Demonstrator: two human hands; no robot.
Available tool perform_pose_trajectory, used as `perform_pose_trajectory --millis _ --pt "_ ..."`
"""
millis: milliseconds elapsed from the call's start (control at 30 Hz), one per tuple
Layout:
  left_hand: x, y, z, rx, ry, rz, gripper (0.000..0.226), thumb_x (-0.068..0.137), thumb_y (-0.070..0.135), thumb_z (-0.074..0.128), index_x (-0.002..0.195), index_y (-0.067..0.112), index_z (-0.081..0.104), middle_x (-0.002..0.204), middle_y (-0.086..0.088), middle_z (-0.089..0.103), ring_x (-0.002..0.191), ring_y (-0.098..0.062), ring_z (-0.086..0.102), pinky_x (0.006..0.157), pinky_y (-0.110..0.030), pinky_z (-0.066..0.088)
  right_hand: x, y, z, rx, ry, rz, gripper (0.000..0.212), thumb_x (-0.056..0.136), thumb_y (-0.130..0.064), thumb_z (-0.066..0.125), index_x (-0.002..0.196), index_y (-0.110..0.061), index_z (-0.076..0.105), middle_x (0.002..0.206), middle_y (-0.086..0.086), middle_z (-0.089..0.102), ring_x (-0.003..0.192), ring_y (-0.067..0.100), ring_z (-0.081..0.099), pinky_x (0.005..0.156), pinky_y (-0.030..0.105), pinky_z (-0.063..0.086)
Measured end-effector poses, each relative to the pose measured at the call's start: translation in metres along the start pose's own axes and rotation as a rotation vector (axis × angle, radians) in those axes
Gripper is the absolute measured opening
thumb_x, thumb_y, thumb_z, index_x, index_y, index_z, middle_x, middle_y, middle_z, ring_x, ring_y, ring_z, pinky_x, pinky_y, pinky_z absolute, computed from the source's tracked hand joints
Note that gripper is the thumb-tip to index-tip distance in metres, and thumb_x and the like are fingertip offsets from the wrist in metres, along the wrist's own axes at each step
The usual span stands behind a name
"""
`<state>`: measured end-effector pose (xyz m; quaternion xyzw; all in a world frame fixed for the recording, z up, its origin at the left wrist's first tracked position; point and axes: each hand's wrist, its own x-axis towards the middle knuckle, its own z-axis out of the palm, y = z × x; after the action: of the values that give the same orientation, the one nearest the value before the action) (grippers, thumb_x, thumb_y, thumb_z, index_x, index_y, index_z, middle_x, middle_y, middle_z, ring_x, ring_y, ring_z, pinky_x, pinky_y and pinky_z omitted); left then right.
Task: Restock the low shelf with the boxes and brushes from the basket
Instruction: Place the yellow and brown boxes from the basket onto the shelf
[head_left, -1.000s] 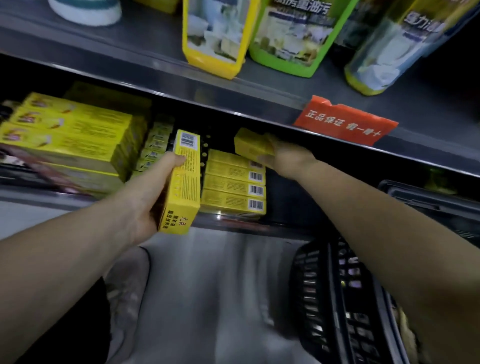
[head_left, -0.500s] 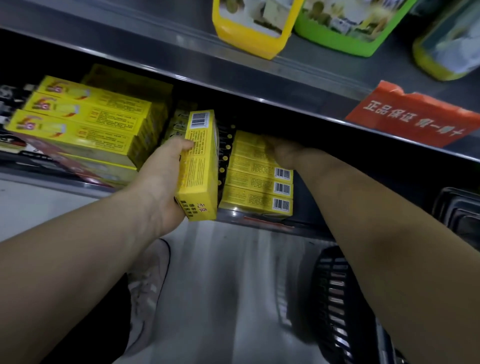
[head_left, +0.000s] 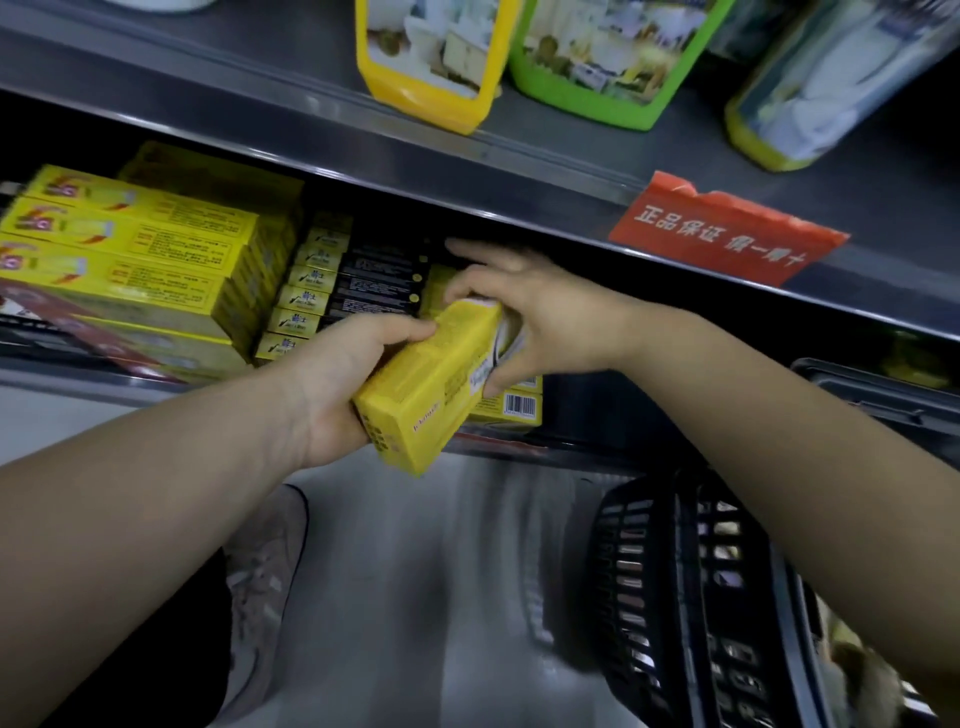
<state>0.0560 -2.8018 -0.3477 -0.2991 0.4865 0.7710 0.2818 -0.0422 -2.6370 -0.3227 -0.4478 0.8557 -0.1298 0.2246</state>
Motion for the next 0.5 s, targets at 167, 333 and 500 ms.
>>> perform_pose_trajectory --millis 167,333,500 --pt "0.002 0.009 0.011 0.14 0.184 0.134 0.028 0.092 0.035 0.049 0.085 0.015 0.069 0.088 -0.006 0.069 0.078 -0.021 0.062 0.069 -0.033 0.05 -0.016 0.013 0.012 0.003 -0.085 0.152 0.059 0.065 -0.039 0.083 0.106 -0.019 0.044 0.078 -0.013 0.05 0.071 0.007 0.049 0.057 0.014 0.036" --pt "0.012 0.009 0.009 0.299 0.352 0.351 0.01 0.092 0.026 0.049 0.096 0.024 0.059 0.106 0.001 0.063 0.101 -0.017 0.058 0.096 -0.036 0.045 -0.019 0.051 0.009 0.053 -0.041 0.415 0.066 0.083 -0.044 0.065 0.133 -0.013 0.034 0.105 0.0 0.052 0.09 0.014 0.052 0.067 0.018 0.036" --pt "0.016 0.003 0.008 0.565 0.32 0.463 0.023 0.09 0.022 0.053 0.112 0.023 0.061 0.091 0.016 0.056 0.085 0.001 0.052 0.064 -0.011 0.036 0.004 0.083 0.016 0.001 0.021 0.628 0.065 0.096 -0.049 0.038 0.139 -0.001 0.029 0.12 0.018 0.053 0.108 0.031 0.053 0.086 0.029 0.039"
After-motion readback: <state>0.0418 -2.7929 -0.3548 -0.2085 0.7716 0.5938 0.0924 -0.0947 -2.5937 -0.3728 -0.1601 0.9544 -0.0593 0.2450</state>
